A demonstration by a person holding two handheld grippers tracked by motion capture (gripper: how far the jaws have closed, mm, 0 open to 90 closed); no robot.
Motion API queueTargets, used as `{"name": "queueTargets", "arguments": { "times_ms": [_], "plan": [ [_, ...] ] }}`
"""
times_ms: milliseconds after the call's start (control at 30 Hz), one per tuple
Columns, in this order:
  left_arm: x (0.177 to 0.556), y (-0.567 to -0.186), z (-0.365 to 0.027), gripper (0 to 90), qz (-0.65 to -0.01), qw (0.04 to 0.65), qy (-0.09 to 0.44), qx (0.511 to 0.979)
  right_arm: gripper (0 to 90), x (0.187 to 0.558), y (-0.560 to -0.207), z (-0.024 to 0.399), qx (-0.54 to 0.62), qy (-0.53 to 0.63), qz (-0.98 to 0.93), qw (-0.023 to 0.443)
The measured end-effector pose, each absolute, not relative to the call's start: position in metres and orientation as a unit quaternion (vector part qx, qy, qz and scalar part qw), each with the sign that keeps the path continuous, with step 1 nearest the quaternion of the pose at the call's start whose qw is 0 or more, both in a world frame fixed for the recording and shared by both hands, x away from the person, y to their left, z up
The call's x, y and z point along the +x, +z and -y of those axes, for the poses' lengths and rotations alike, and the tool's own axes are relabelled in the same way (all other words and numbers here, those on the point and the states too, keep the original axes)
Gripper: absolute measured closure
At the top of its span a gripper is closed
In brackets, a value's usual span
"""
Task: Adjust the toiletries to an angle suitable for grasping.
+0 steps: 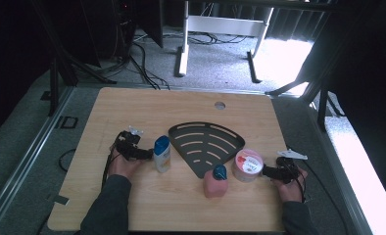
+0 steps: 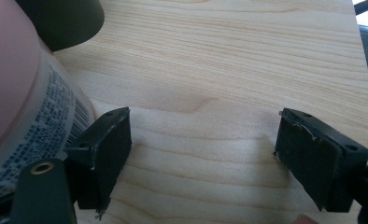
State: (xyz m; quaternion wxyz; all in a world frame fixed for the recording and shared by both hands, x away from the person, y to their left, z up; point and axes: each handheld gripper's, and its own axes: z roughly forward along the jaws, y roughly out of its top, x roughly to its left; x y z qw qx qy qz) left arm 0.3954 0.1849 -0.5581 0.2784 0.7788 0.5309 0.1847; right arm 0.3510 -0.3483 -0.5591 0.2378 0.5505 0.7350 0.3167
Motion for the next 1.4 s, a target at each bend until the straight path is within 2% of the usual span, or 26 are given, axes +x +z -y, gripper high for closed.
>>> {"name": "queueTargets", "arguments": {
  "times_ms": [67, 100, 133, 167, 333, 367, 400, 467, 667, 867, 1133, 1300, 1400],
  "plan": [
    [0.395, -0.557, -0.186, 3.7, -0.531, 0.279, 0.185, 0.778, 18.0, 0.351, -0.559, 0.348, 0.55, 0.317, -0.735, 0.238],
    [0.395, -0.556, -0.188, 12.1, -0.529, 0.281, 0.184, 0.779, 18.0, 0.351, -0.559, 0.348, 0.55, 0.317, -0.735, 0.238],
    [0.394, -0.554, -0.19, 12.1, -0.529, 0.28, 0.183, 0.78, 18.0, 0.351, -0.559, 0.348, 0.55, 0.317, -0.735, 0.238],
    [0.394, -0.554, -0.191, 16.0, -0.527, 0.281, 0.179, 0.782, 18.0, 0.351, -0.559, 0.348, 0.55, 0.317, -0.735, 0.237],
    [0.391, -0.552, -0.195, 16.2, -0.506, 0.276, 0.166, 0.8, 18.0, 0.351, -0.559, 0.348, 0.549, 0.317, -0.736, 0.237],
    [0.389, -0.551, -0.195, 22.2, -0.504, 0.275, 0.166, 0.802, 18.0, 0.351, -0.559, 0.348, 0.549, 0.318, -0.736, 0.237],
    [0.388, -0.549, -0.197, 22.2, -0.503, 0.275, 0.165, 0.802, 18.0, 0.351, -0.559, 0.348, 0.549, 0.318, -0.736, 0.237],
    [0.387, -0.547, -0.201, 37.1, -0.507, 0.274, 0.163, 0.801, 18.0, 0.351, -0.559, 0.348, 0.549, 0.318, -0.736, 0.237],
    [0.381, -0.54, -0.197, 38.6, -0.486, 0.281, 0.162, 0.812, 17.9, 0.351, -0.559, 0.349, 0.547, 0.318, -0.737, 0.236],
    [0.37, -0.528, -0.187, 44.3, -0.468, 0.296, 0.17, 0.815, 17.9, 0.351, -0.559, 0.349, 0.547, 0.318, -0.738, 0.236],
    [0.358, -0.519, -0.183, 67.7, -0.448, 0.303, 0.177, 0.822, 18.0, 0.351, -0.559, 0.349, 0.546, 0.319, -0.738, 0.236],
    [0.35, -0.519, -0.186, 86.8, -0.442, 0.314, 0.173, 0.822, 17.9, 0.351, -0.559, 0.349, 0.545, 0.319, -0.739, 0.236],
    [0.345, -0.516, -0.187, 89.4, -0.439, 0.324, 0.179, 0.818, 18.0, 0.351, -0.559, 0.349, 0.545, 0.319, -0.739, 0.235]
  ]
}}
